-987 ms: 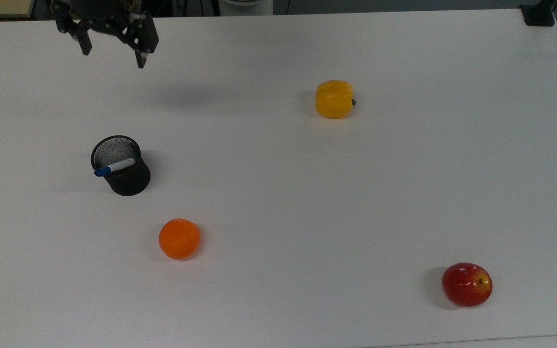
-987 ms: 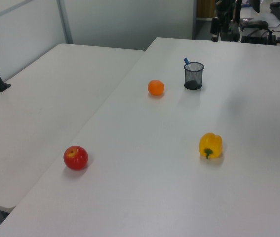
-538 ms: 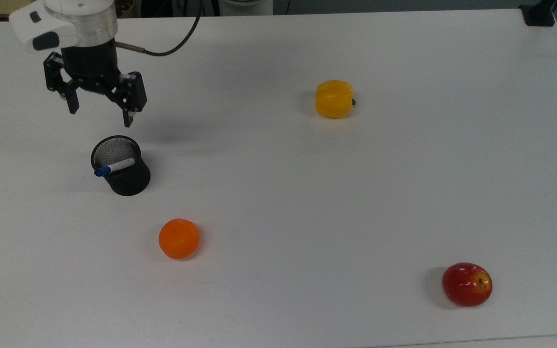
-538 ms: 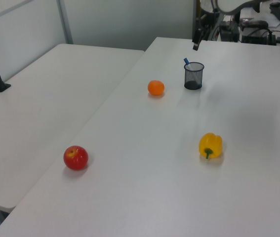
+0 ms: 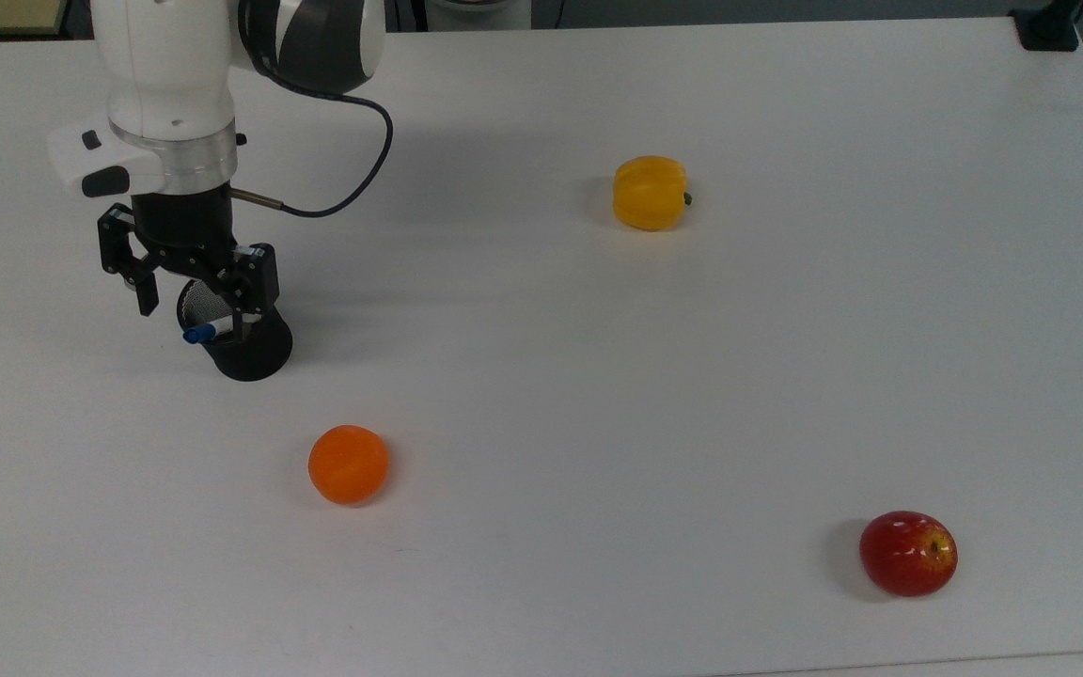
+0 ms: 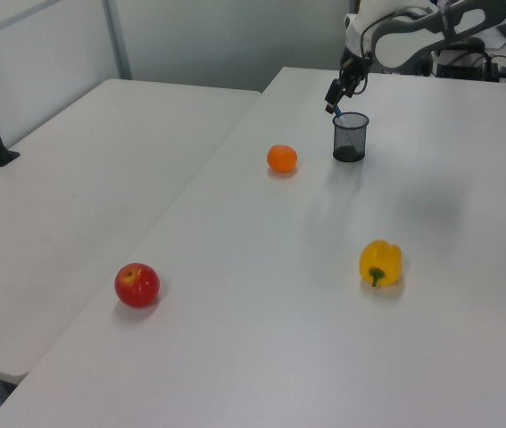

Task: Take marker pen
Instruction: 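Lower the gripper into the cup and close on the blue-capped marker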

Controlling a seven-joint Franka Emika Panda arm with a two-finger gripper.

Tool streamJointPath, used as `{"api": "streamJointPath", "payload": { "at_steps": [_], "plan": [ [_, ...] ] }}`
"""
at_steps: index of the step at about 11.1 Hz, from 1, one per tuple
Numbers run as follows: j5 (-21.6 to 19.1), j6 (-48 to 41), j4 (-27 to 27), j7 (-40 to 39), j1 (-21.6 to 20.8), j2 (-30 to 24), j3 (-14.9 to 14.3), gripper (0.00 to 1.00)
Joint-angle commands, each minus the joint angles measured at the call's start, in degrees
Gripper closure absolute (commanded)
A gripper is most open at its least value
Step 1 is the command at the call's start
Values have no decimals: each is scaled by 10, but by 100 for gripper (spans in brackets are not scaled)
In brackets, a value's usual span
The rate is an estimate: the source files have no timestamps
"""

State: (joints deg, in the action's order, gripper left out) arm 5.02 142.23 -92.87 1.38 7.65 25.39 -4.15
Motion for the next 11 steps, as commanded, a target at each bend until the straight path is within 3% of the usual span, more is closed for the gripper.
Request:
{"api": "streamJointPath", "payload": {
  "at_steps": [1, 4, 11],
  "plan": [
    [-1, 12, 3, 7, -1, 5, -2, 38],
    [-1, 13, 2, 7, 0, 6, -2, 62],
    [-2, 11, 1, 7, 0, 5, -2, 77]
  ]
}}
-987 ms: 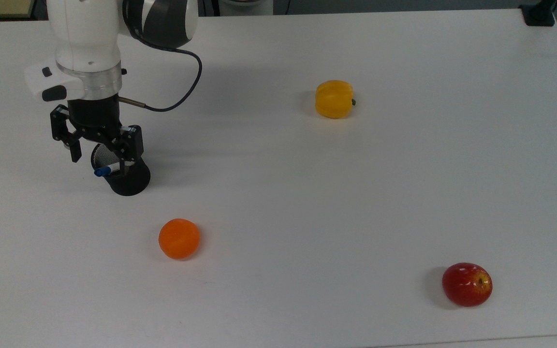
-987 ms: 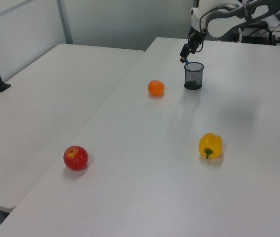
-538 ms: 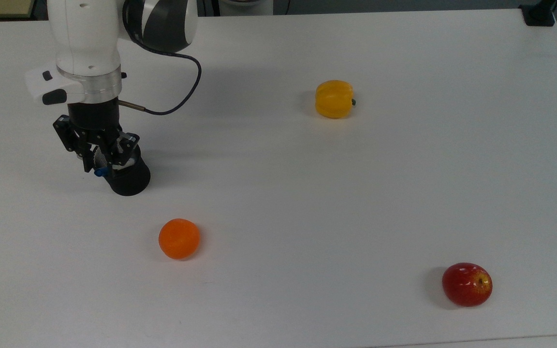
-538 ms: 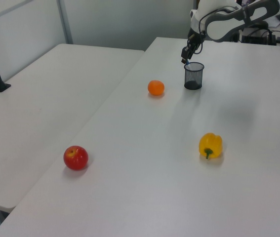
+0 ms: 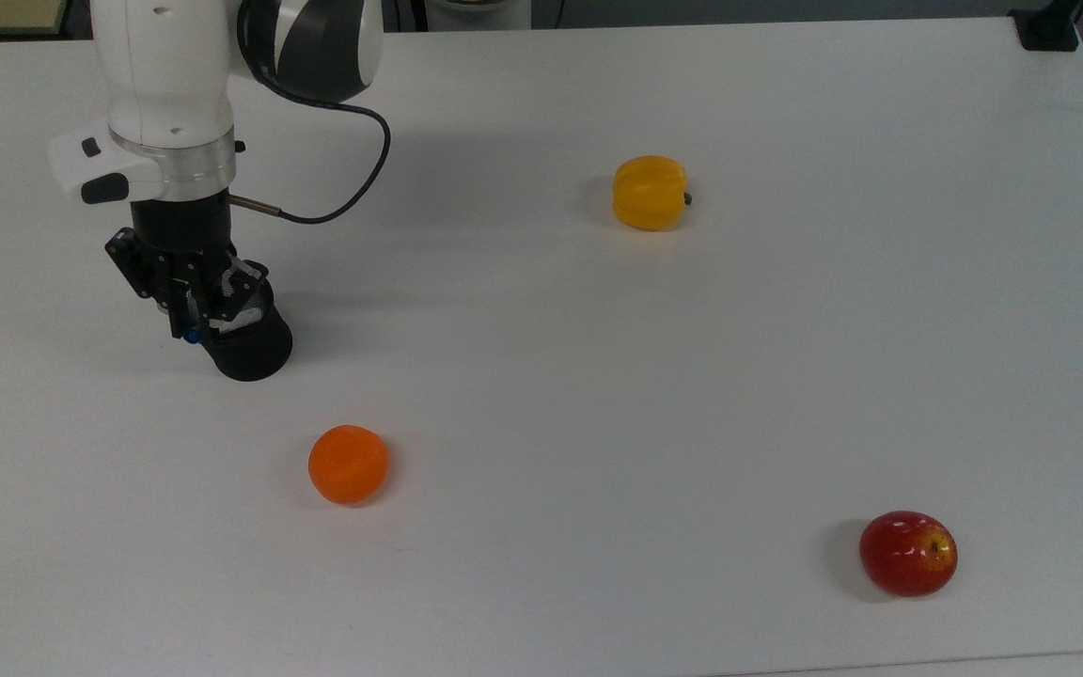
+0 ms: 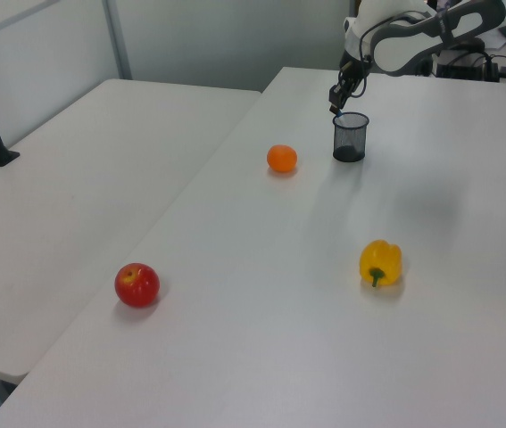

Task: Take marker pen
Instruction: 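Lower the gripper into the cup and close on the blue-capped marker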

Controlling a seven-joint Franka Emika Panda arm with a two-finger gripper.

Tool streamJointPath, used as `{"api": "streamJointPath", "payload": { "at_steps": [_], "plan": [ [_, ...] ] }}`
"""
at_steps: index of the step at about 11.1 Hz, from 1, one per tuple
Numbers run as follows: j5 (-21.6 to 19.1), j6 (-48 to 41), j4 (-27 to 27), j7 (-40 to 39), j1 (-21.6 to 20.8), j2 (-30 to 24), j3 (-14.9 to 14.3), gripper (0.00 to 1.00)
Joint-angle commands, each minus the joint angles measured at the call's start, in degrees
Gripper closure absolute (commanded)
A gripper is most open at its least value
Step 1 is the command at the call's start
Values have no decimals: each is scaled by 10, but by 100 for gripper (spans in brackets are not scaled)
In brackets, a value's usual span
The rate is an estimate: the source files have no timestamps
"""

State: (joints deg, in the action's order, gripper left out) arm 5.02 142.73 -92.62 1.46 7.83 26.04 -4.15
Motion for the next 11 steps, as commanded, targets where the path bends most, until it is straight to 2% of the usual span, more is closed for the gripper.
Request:
{"api": "streamJointPath", "payload": {
  "at_steps": [1, 4, 7, 11],
  "plan": [
    [-3, 5, -1, 7, -2, -2, -2, 78],
    [-4, 5, -1, 7, -2, -5, -2, 87],
    [-8, 1, 0, 9, -2, -14, -2, 87],
    [-9, -1, 1, 27, -2, -73, -2, 87]
  ]
}}
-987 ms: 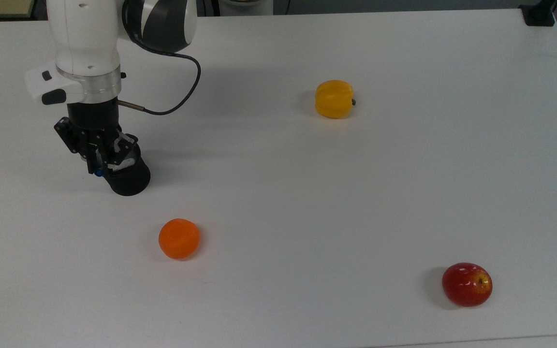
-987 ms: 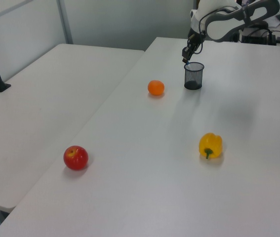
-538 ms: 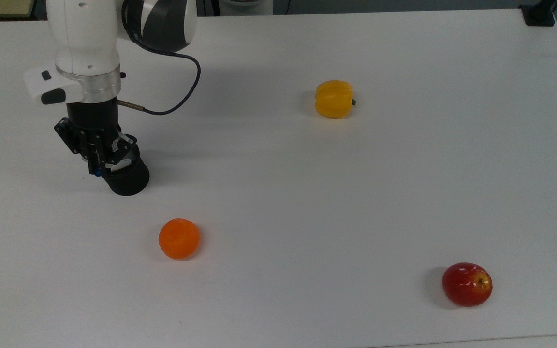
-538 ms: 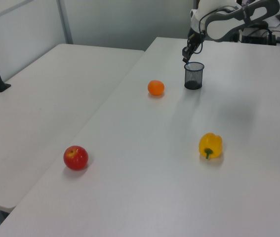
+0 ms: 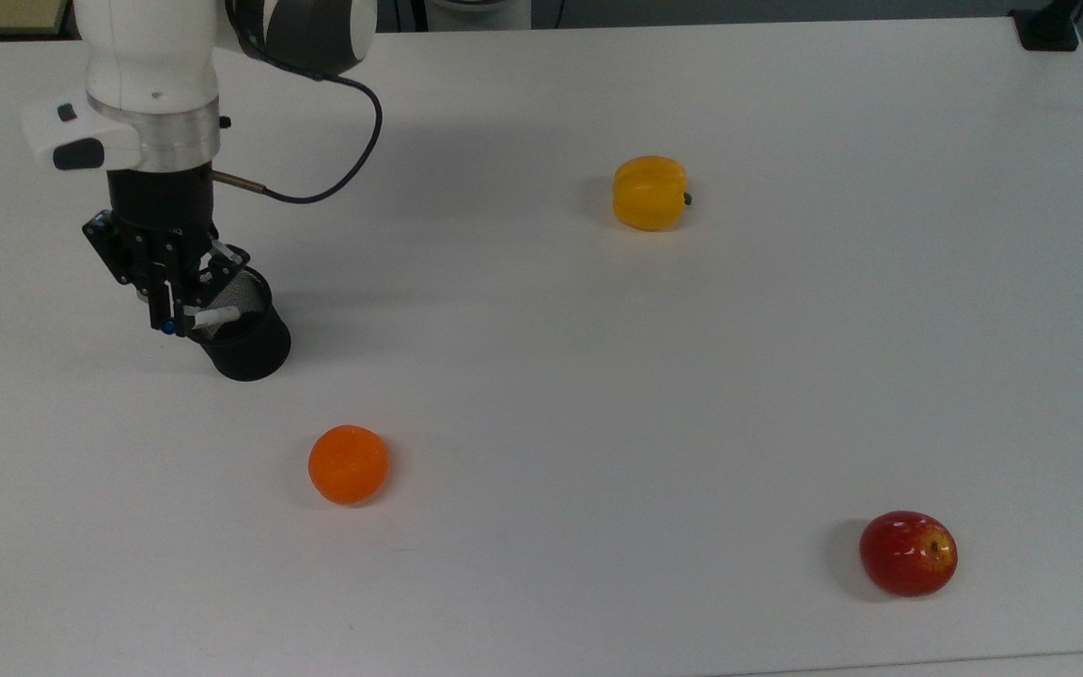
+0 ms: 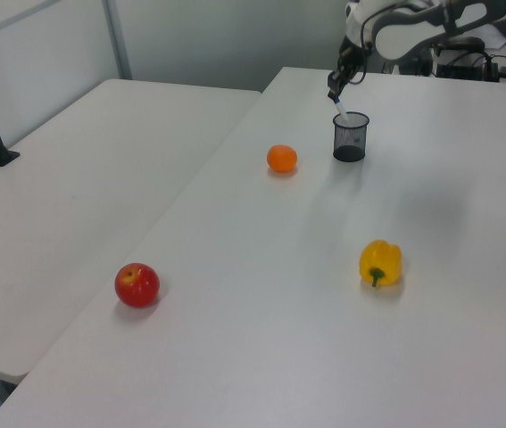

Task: Take marker pen
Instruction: 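Lift the marker out of the cup and carry it toward the yellow pepper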

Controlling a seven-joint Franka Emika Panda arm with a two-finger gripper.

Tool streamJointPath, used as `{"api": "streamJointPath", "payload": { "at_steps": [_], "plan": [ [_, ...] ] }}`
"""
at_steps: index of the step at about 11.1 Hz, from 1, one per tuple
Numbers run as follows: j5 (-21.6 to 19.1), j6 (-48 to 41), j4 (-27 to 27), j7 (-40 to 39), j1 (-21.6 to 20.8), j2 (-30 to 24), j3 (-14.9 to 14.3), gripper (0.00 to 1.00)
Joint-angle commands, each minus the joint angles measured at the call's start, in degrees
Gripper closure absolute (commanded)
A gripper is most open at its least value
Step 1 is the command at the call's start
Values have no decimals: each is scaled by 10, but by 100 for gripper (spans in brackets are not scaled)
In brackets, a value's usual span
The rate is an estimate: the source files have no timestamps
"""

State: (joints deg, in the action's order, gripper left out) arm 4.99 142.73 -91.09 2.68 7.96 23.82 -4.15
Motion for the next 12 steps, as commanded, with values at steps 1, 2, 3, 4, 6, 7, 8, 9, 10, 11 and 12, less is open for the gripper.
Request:
{"api": "streamJointPath", "payload": {
  "at_steps": [1, 2, 3, 4, 6, 7, 8, 9, 10, 11, 12],
  "plan": [
    [-9, -12, -12, 15, -5, -65, -2, 87],
    [-9, -18, -11, 15, -8, -76, -2, 87],
    [-9, -22, -12, 15, -10, -89, -2, 87],
    [-9, -27, -12, 15, -11, -96, 2, 87],
    [-9, -84, -12, 15, -17, -109, 8, 87],
    [-9, -125, -12, 15, -29, -119, 13, 87],
    [-9, -169, -12, 15, -46, -126, 15, 87],
    [-9, -218, -12, 16, -67, -130, 15, 87],
    [-9, -262, -12, 16, -87, -132, 15, 87],
    [-9, -303, -13, 16, -110, -132, 15, 87],
    [-9, -338, -14, 16, -133, -131, 15, 87]
  ]
}}
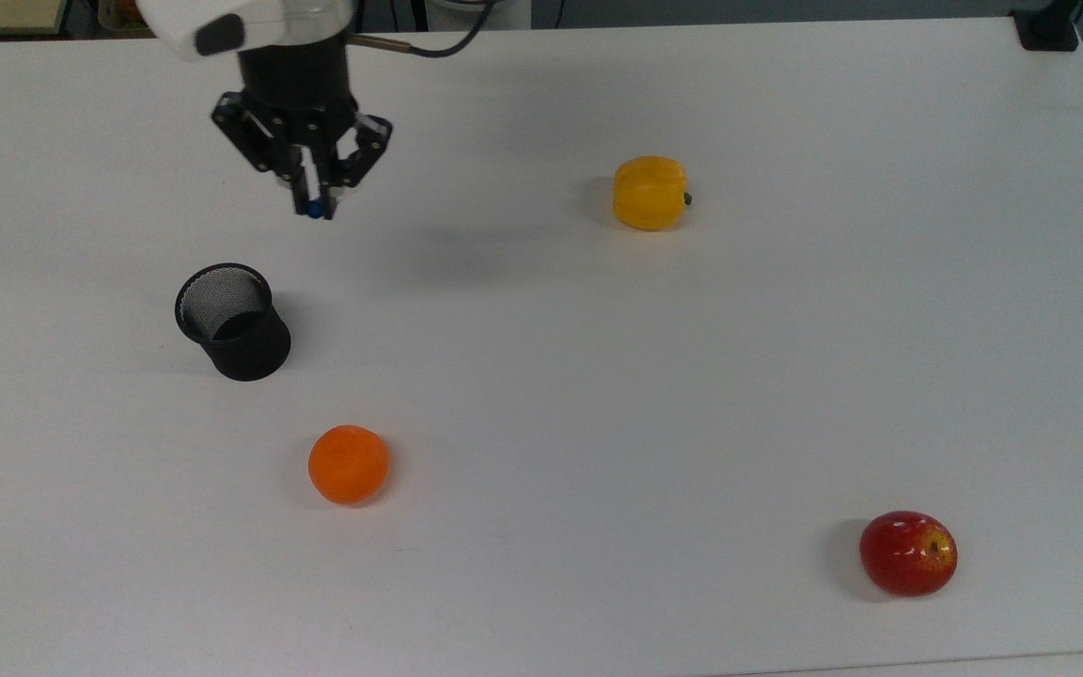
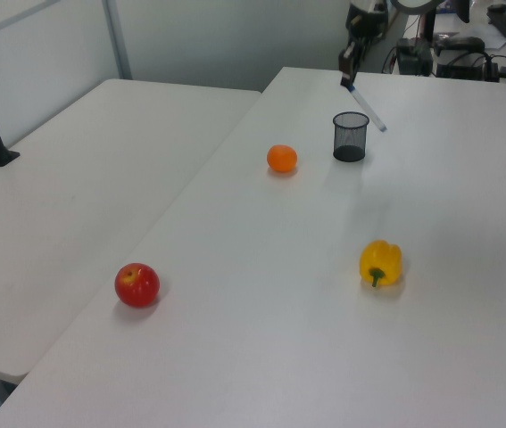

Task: Take marker pen
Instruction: 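Lift the marker out of the cup and carry it toward the yellow pepper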

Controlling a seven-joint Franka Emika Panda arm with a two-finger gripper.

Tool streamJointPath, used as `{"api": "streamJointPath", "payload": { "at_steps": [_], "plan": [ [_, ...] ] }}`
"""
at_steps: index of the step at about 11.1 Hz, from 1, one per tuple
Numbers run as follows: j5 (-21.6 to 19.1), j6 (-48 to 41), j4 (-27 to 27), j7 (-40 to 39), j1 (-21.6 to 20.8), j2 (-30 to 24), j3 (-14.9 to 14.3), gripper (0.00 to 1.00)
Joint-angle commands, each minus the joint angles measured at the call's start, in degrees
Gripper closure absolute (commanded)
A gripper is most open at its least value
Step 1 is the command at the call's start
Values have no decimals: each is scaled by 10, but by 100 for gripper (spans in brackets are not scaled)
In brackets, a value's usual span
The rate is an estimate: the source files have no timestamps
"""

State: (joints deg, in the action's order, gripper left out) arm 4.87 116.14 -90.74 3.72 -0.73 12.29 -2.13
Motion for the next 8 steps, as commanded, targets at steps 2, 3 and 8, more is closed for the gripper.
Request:
{"api": "streamJointPath", "payload": {
  "at_steps": [2, 3, 8],
  "plan": [
    [-23, -131, -20, 6, -85, -16, -3, 87],
    [-38, -150, -20, 6, -95, -15, -3, 87],
    [-40, -146, -40, -2, -105, 25, -3, 87]
  ]
}}
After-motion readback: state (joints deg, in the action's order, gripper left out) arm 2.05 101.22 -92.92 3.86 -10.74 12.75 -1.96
